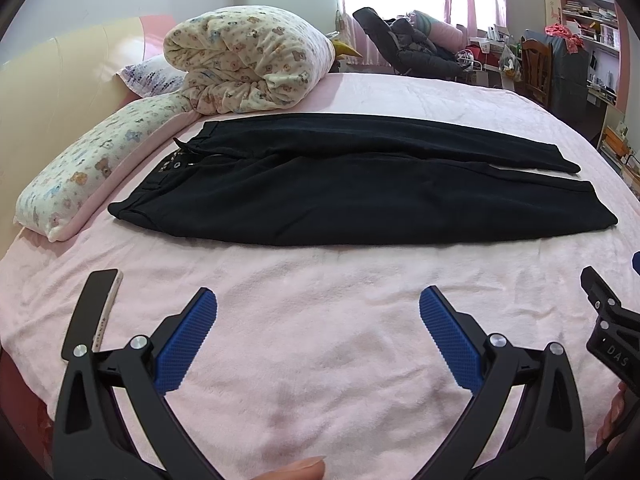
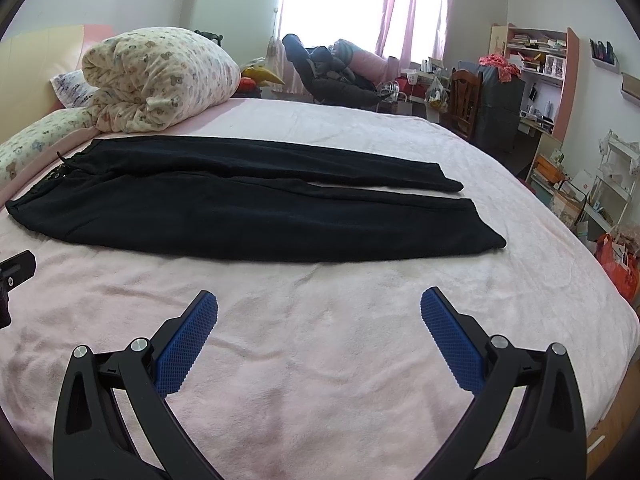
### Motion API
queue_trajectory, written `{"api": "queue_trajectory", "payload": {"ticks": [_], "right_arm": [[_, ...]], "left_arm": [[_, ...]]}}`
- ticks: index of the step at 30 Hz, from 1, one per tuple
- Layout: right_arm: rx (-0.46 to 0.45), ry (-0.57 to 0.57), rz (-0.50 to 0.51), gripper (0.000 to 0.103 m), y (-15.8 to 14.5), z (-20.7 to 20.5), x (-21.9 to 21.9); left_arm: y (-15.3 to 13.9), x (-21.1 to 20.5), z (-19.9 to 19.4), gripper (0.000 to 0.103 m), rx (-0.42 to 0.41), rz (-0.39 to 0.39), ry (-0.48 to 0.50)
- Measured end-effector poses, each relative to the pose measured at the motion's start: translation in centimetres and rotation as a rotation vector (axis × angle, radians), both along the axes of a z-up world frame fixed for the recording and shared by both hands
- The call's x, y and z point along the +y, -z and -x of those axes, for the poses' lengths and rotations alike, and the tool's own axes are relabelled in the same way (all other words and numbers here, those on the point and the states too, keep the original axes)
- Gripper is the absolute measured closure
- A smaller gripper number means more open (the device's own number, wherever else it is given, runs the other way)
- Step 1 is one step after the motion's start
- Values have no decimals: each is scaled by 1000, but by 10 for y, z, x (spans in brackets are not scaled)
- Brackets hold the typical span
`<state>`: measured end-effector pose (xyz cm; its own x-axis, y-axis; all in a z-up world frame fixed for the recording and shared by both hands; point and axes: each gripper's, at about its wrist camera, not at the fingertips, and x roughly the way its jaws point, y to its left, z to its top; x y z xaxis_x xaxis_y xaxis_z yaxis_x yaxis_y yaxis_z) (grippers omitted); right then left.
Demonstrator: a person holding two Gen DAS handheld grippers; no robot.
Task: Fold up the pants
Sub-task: 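Move the right tool to the trouser hems and grasp them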
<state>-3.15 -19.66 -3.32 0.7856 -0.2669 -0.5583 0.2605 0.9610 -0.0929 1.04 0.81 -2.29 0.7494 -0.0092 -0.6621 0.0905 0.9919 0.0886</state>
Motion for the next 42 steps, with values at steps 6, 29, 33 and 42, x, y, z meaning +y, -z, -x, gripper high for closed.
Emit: {"api": "queue_trajectory", "payload": {"ticks": [6,29,33,42], "right_arm": [[3,-86,-93,1,8,-33,-7],[420,-10,-415,1,-69,-185,-73],[431,82,-700,1,-72,-221,-161],[319,378,-1324,1,-11,-302,-362]], "left_arm": [[22,1,-35,2,65,101,27],[-33,20,-134,2,311,181,112],[-38,11,-153,2,347,210,132],[11,-27,-168,2,659,486,-60]]}}
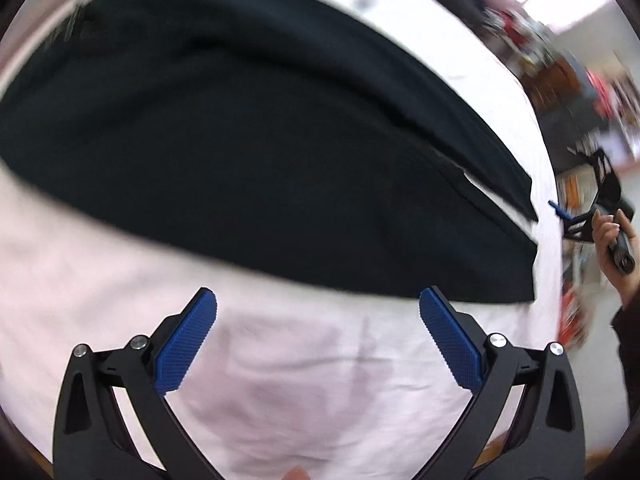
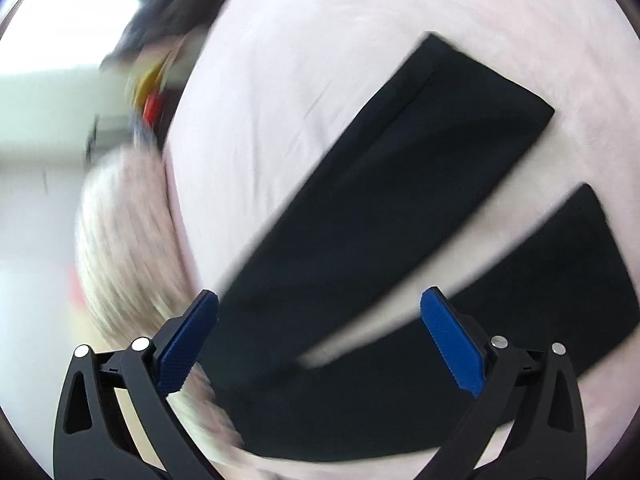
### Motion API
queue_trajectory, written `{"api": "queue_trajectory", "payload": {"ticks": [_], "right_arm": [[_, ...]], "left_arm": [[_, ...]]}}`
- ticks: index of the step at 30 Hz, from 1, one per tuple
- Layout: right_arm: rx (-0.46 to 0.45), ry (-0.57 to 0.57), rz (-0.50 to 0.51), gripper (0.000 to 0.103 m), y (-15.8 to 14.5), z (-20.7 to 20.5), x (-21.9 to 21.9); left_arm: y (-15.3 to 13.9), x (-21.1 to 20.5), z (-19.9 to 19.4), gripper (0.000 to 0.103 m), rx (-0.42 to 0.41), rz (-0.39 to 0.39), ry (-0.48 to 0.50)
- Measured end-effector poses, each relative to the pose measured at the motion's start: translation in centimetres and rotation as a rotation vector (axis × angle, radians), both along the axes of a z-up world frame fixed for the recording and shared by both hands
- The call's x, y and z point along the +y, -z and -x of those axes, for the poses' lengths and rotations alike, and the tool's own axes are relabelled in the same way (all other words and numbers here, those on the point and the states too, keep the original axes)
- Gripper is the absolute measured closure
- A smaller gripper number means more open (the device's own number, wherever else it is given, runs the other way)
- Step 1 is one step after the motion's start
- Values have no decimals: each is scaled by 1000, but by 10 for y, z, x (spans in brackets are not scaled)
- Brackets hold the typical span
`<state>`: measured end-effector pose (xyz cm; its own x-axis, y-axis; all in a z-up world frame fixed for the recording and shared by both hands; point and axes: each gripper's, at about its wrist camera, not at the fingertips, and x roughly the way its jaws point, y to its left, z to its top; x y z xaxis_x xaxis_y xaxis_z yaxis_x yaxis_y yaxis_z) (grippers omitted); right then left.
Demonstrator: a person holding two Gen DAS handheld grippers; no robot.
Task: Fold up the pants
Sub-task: 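Move the right tool to the trouser hems and grasp them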
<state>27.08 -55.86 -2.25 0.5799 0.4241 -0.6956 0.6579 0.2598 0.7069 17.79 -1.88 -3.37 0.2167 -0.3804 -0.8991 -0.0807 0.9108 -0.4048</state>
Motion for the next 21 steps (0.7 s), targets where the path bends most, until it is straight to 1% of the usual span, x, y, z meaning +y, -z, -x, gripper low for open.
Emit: {"api": "queue_trajectory", "payload": {"ticks": [1,3,5,7,8,11,13,15,17,20,21], "right_arm": [[20,35,-18,1,6,-7,-12],[95,75,16,2,15,-26,-32],[155,90,59,9,24,-45,-43],[221,79,103,24,35,-67,-43],[248,69,121,26,39,-77,-45],[324,67,153,28,52,-97,-40],[369,70,164,34,59,-108,-33],[432,67,197,38,65,-118,-27],[467,72,241,38,67,-122,-19],[503,81,275,38,67,-131,-6],[519,78,291,40,67,-133,-3]], "left_arm": [[4,-4,3,2,23,2,-23],[10,-18,10,2,66,4,-63],[16,-28,16,2,87,17,-75],[22,-37,21,2,99,17,-64],[25,-41,21,2,108,13,-51],[35,-46,19,2,146,7,-19],[35,-43,16,2,149,4,-23],[34,-41,12,2,143,-8,-18],[33,-36,5,2,134,-37,-10],[33,-33,-1,2,130,-81,-18],[33,-32,-2,2,128,-97,-22]]}}
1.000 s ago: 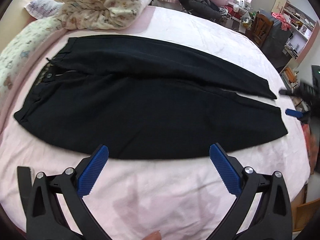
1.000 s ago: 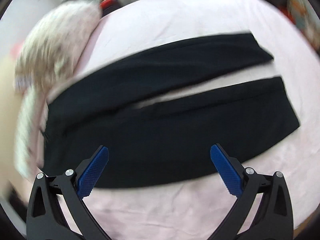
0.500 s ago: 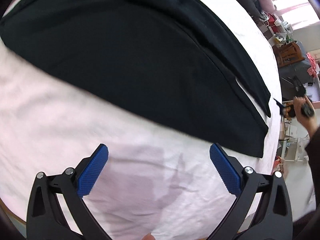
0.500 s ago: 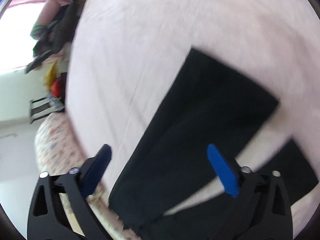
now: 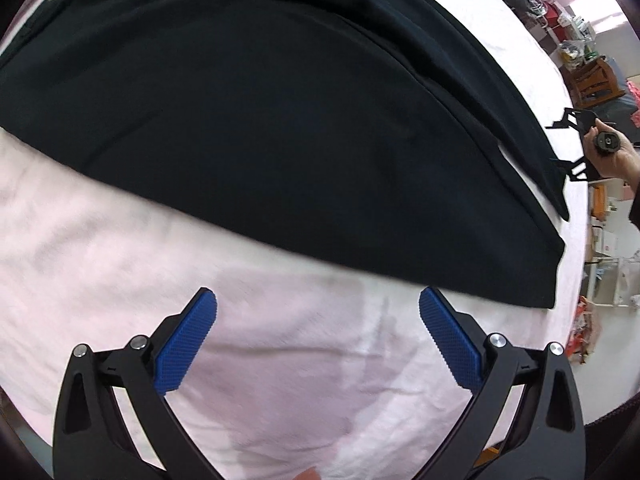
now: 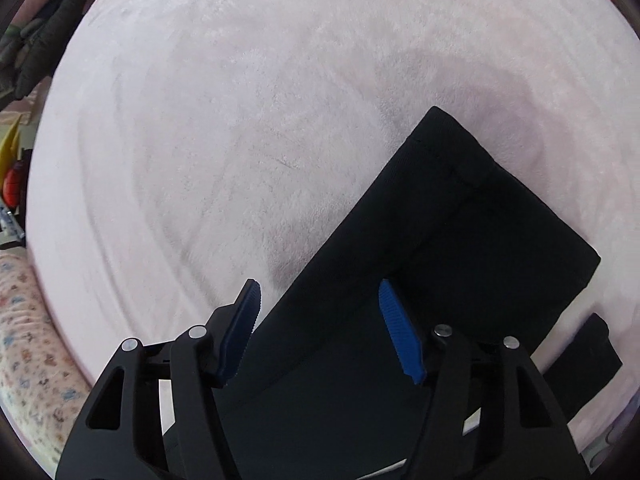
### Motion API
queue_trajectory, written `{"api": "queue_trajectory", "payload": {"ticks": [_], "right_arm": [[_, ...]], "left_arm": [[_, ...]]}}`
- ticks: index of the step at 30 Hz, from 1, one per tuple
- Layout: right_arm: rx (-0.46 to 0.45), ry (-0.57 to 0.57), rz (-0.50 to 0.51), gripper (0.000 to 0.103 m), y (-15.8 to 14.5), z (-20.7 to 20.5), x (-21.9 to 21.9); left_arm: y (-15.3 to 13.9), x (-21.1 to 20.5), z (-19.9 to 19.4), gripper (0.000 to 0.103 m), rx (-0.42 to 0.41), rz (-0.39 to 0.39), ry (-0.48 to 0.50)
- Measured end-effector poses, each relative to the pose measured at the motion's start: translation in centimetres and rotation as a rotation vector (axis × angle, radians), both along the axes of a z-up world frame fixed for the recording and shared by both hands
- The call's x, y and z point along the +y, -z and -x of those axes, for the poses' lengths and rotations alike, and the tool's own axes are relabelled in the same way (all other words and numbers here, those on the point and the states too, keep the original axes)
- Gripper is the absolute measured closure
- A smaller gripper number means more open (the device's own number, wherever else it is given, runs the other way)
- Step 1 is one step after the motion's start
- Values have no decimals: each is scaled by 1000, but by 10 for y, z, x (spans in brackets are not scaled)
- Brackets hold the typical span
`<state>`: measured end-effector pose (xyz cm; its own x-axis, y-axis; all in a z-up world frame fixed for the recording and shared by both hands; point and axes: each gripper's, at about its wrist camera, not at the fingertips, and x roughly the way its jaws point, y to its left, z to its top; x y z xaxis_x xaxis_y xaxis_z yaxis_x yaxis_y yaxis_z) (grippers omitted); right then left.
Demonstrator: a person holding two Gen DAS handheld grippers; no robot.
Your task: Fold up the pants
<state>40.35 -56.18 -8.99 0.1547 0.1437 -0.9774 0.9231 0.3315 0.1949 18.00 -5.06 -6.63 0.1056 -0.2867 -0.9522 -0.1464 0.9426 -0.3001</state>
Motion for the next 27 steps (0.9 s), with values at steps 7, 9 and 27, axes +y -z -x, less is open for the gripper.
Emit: {"api": "queue_trajectory", "payload": {"ticks": [7,9,27], "right_arm": [[123,-75,71,45,7,-43,36],[141,-94,90,47,8,-49,43],[-83,-1,-50,94,0,-22,41]], "left_arm": [[-5,-5,-3,2,2,-236,41],[-6,-8,-3,2,-2,-280,68],[-8,-1,3,2,54,-20,31]]}}
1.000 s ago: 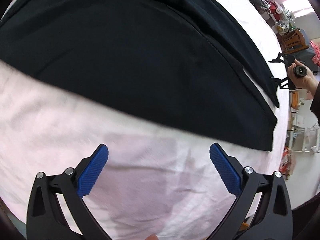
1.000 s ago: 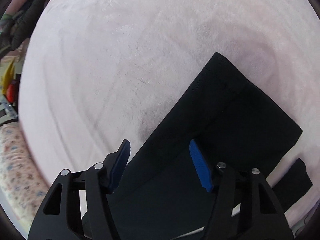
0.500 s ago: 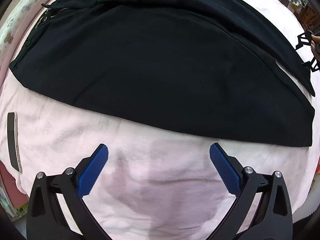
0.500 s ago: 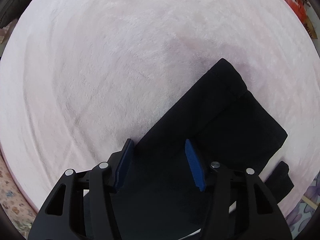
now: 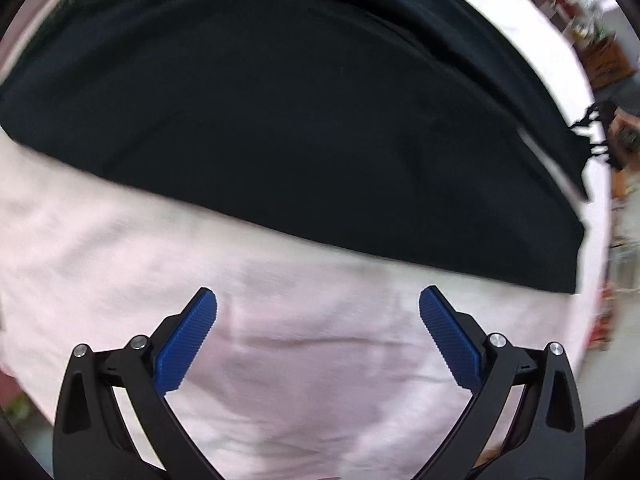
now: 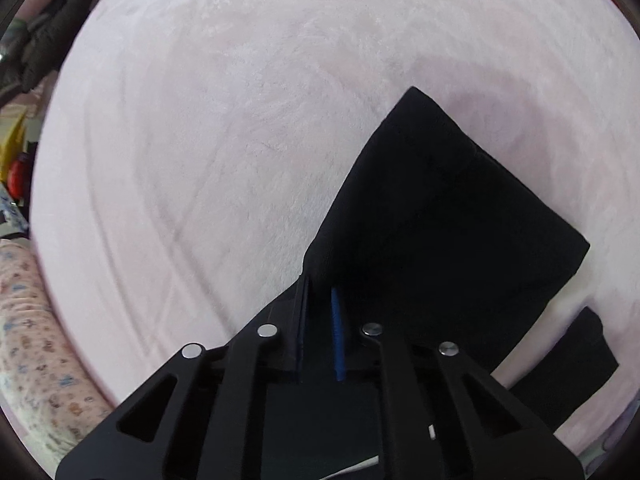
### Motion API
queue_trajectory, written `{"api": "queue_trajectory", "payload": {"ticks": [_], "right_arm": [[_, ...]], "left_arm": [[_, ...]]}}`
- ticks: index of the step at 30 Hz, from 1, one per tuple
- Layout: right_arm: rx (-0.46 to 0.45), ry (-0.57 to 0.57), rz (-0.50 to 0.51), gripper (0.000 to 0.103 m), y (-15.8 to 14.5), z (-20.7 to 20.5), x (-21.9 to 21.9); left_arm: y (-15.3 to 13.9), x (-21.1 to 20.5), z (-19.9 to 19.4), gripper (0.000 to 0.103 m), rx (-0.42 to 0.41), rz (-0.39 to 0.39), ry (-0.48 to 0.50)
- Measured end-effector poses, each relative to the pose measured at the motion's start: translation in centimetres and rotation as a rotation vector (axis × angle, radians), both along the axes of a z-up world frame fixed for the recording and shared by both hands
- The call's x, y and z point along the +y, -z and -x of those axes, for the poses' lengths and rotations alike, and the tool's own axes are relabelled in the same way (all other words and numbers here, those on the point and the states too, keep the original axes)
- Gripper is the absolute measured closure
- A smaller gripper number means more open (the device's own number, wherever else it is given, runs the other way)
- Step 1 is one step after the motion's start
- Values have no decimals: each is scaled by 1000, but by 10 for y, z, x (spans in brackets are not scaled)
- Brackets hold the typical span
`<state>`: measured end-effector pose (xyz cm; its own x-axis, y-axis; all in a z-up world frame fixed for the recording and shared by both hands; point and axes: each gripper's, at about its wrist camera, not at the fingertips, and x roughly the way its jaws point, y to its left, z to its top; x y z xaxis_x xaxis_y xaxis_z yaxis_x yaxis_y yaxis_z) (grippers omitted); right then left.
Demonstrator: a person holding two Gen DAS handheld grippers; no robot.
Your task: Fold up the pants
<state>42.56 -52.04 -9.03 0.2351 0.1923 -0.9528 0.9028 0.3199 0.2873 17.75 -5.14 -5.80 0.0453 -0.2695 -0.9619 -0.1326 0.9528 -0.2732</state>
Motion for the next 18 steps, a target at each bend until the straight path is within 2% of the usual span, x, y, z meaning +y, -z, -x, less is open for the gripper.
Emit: {"api": "queue_trajectory", "payload": {"ticks": [2,9,13,16,18], "right_arm": [[-50,12,-14,95,-1,20,-8],[-257,13,-54,98,-19,55,-7],[-379,25,-97,98,-17,71,-2],[-485,-3,-117,99,-22,83,-5],[-534,-13,-129,99,-41,96,-13]], "left_arm": [[0,2,1,2,11,33,-17],[2,5,5,2,36,101,-45],[1,4,2,2,42,155,-63],[-6,-2,0,2,21,126,-44],[-12,-5,0,2,3,106,-33]]}}
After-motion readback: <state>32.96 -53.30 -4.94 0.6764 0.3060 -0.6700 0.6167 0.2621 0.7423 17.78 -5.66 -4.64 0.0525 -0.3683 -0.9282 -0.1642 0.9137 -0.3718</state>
